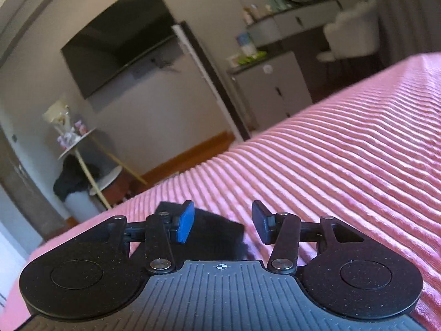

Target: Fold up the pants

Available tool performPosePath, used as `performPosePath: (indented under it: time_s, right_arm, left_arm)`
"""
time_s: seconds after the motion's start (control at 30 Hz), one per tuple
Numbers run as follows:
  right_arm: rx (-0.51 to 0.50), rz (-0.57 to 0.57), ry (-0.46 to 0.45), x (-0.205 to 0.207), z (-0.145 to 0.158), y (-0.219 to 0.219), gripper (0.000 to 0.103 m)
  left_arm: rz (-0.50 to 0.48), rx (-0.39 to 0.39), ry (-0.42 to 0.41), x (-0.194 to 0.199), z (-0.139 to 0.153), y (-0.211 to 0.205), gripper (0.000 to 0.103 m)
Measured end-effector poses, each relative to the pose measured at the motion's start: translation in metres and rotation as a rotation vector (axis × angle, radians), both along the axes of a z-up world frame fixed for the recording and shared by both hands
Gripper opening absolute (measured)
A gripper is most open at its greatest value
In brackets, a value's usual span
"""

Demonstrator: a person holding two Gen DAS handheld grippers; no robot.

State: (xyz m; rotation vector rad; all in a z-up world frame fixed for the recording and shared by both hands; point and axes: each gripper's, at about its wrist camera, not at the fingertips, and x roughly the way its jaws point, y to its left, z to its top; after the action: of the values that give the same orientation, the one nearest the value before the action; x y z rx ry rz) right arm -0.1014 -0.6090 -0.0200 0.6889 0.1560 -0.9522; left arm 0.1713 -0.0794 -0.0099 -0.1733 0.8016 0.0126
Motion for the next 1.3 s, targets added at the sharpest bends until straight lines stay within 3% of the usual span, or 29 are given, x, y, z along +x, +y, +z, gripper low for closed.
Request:
performPosePath:
  time_s: [0.1,0.27,0.37,0.53,0.57,0.63,0.67,0.77,0.8,0.9,1.0,1.07,1.13,1.2,1.3]
  right_arm:
    - [-0.011,0.013,0.03,0.009,-0.001,0.002,0.058]
    - [0.005,-0.002,0.037,0.01,-0.005,-0.003,0.059]
    - [0.029,-0.013,0.041,0.009,-0.01,-0.006,0.059]
    - [0.023,-0.012,0.099,0.013,-0.015,-0.007,0.059]
    - [0.021,-0.013,0.106,0.014,-0.015,-0.008,0.059]
    - [0.023,-0.018,0.106,0.014,-0.016,-0.009,0.058]
    - [0.031,-0.019,0.103,0.014,-0.017,-0.011,0.057]
    - [0.061,-0.03,0.092,0.011,-0.02,-0.016,0.054]
    - [0.062,-0.034,0.086,0.009,-0.02,-0.017,0.054]
    - [0.055,-0.061,0.061,-0.001,-0.018,-0.02,0.054]
    - [0.081,-0.086,0.042,-0.013,-0.02,-0.026,0.055]
    - [0.137,-0.092,0.005,-0.022,-0.025,-0.032,0.059]
    - [0.19,-0.07,-0.052,-0.03,-0.028,-0.037,0.059]
    - [0.248,-0.012,-0.086,-0.032,-0.032,-0.041,0.061]
    - [0.303,-0.006,-0.119,-0.038,-0.036,-0.043,0.062]
  left_arm:
    - [0.004,0.008,0.002,0.006,-0.012,0.004,0.099]
    - [0.0,-0.006,-0.052,0.032,0.001,0.004,0.098]
    - [-0.032,-0.005,-0.017,0.056,-0.003,0.0,0.093]
    - [-0.027,0.079,0.052,0.081,-0.017,-0.012,0.09]
    - [-0.016,0.088,0.043,0.081,-0.016,-0.013,0.085]
    - [0.0,0.134,0.034,0.081,-0.016,-0.015,0.069]
    - [0.003,0.164,0.027,0.081,-0.016,-0.016,0.056]
    - [0.005,0.228,0.005,0.077,-0.015,-0.016,0.034]
    - [0.02,0.239,0.003,0.077,-0.014,-0.015,0.029]
    - [0.046,0.219,0.0,0.081,-0.009,-0.012,0.025]
    - [0.056,0.232,-0.022,0.091,-0.009,-0.013,0.025]
    - [0.058,0.235,-0.004,0.097,-0.014,-0.015,0.031]
    - [0.041,0.262,0.0,0.093,-0.012,-0.023,0.048]
    - [-0.001,0.258,-0.012,0.077,-0.005,-0.032,0.081]
    - [-0.069,0.261,-0.083,0.038,0.009,-0.042,0.085]
